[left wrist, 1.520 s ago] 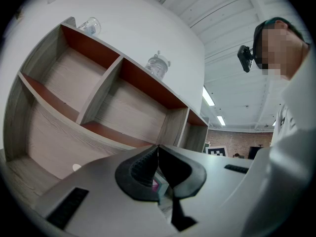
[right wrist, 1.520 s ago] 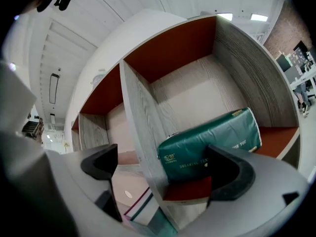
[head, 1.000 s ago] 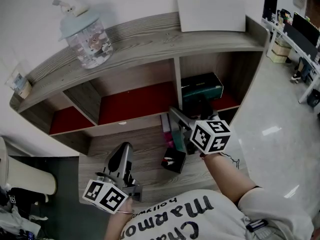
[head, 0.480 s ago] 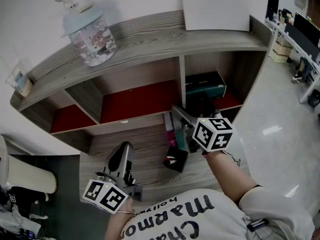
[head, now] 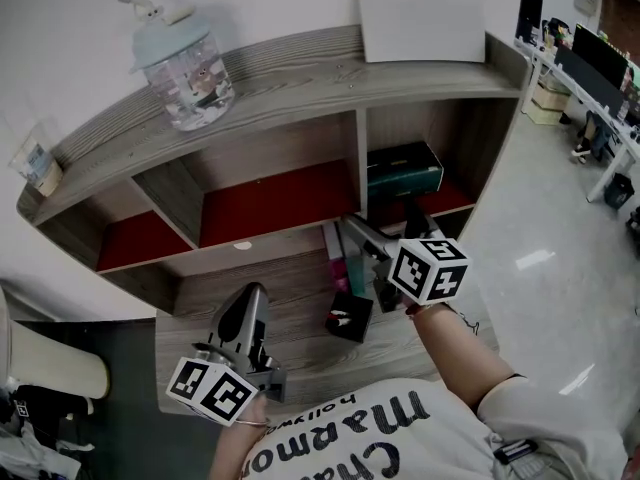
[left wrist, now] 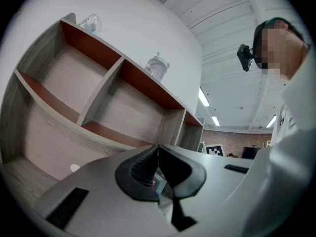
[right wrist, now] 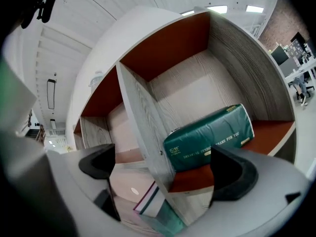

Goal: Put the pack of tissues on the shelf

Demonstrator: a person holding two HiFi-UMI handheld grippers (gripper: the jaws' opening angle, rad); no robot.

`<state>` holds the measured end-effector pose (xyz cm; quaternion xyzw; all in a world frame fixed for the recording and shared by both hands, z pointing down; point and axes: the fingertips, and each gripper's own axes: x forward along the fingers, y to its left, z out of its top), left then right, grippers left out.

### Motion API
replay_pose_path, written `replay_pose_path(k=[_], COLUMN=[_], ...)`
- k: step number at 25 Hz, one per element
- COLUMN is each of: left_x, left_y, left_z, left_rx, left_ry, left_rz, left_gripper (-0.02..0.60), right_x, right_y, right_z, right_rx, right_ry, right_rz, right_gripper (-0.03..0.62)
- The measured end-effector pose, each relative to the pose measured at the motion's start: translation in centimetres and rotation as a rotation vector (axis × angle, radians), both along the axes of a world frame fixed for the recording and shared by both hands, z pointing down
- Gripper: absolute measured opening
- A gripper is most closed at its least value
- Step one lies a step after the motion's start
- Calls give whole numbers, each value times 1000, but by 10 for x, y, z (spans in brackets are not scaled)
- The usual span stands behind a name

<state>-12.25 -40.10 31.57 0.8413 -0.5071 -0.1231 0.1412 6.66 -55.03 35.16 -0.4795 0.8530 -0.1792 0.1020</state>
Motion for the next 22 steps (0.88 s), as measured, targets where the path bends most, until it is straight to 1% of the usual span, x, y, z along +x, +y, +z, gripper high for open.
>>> replay_pose_path(k=[3, 4, 6, 9, 11, 12, 14, 15, 19, 22], left_x=[2, 4, 7, 15, 21, 24, 32, 36, 52, 67], left_y=[4, 5, 9, 17, 22, 25, 32, 36, 49, 59], left_z=[-3, -4, -6, -8, -9, -9, -8, -8, -2, 6], left_rx=[13, 18, 26, 37, 44, 46, 48, 49, 52, 44], left_ry=[5, 6, 6, 5, 5, 3, -2, -6, 0, 13], left_rz=[31, 42, 68, 115, 150, 168, 207, 226, 294, 348], left_gripper=[18, 18, 18, 18, 18, 18, 18, 18, 18, 18], right_x=[-1, -1, 0, 4, 6, 7, 14, 17, 29, 39], right_y=[14, 20, 32, 53, 68, 76, 92, 100, 132, 151], right_z=[-3, -4, -5, -7, -9, -9, -10, -10, -7, -3], right_rx=[5, 9, 16, 31, 43, 50, 66, 73, 81, 85], right_ry=[-9, -13, -24, -38, -41, -43, -56, -65, -102, -96], right_rz=[-9, -13, -12, 0, 10, 20, 50, 62, 90, 114], right_gripper=[580, 560, 481, 428, 371, 340, 256, 227, 135, 115])
